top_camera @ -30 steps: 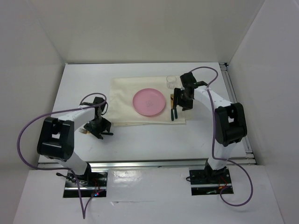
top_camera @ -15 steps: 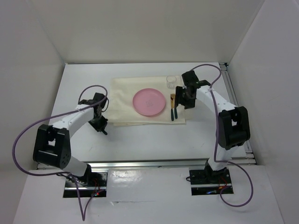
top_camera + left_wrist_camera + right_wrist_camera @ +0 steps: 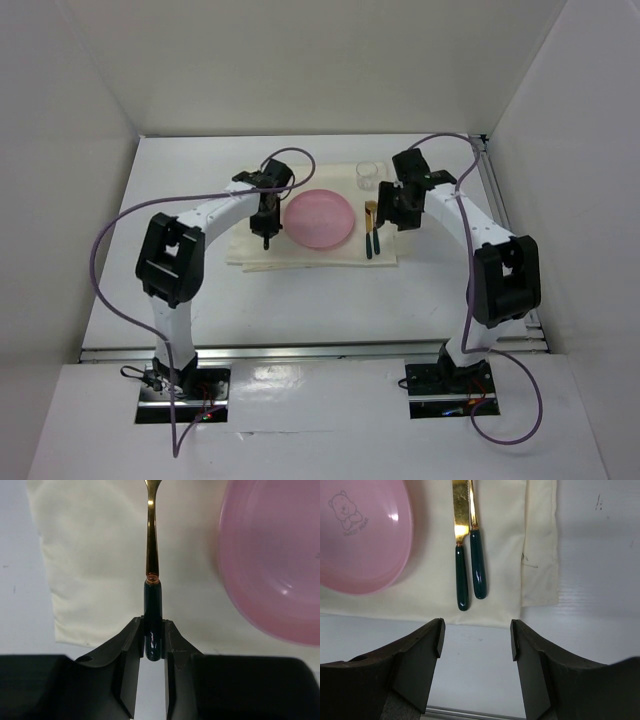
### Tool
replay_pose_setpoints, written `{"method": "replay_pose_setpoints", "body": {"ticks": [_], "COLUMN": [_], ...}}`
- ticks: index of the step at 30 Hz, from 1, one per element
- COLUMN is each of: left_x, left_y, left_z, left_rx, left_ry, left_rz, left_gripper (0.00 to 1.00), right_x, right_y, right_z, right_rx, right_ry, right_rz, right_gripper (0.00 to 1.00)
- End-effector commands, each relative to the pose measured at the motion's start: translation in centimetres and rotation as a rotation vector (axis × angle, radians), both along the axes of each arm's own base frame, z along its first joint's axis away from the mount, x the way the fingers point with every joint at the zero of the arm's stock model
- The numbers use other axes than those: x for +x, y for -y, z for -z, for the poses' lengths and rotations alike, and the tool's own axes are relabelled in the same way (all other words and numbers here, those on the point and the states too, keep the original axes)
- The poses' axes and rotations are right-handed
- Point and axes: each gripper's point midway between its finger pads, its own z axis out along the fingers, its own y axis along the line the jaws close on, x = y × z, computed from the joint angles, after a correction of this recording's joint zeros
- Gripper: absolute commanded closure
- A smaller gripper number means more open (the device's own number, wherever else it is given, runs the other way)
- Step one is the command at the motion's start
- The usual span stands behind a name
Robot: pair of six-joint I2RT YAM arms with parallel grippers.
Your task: Set the dinner table for one person
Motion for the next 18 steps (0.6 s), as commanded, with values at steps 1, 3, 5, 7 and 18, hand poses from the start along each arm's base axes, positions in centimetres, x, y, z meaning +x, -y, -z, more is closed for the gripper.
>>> {"method": "replay_pose_setpoints", "body": {"ticks": [1,3,5,7,18], "left_x": [0.3,0.7,1.2,1.6,1.4], "left_y": [-0.5,-0.4,-0.4,0.1,0.1], "left_z": [0.6,1.5,1.9,2.6,2.0], "left_rx": [0.039,0.047,0.036,0.028,0.014], "left_ry": [-0.058,-0.07,-0.068,-0.084,-0.074], "left_rz": [0.017,-0.004,-0.011,0.002,-0.054], "left_gripper": [1.0,1.0,1.0,1.0,0.43], "right_x": [0.5,0.3,0.3,0.1,-0.3], "right_y": [0.7,1.1,1.1,1.2,2.0], "right_z": [-3.7,-3.7,-4.1,-4.0,-4.0], "right_rx": [-0.006,-0.006,-0.004,-0.006,-0.043], "right_ry": [0.091,0.091,0.099,0.091,0.082], "right_rz": [0.011,0.02,0.02,0.02,0.05], "right_gripper": [0.33,0.33,0.33,0.33,0.17]}}
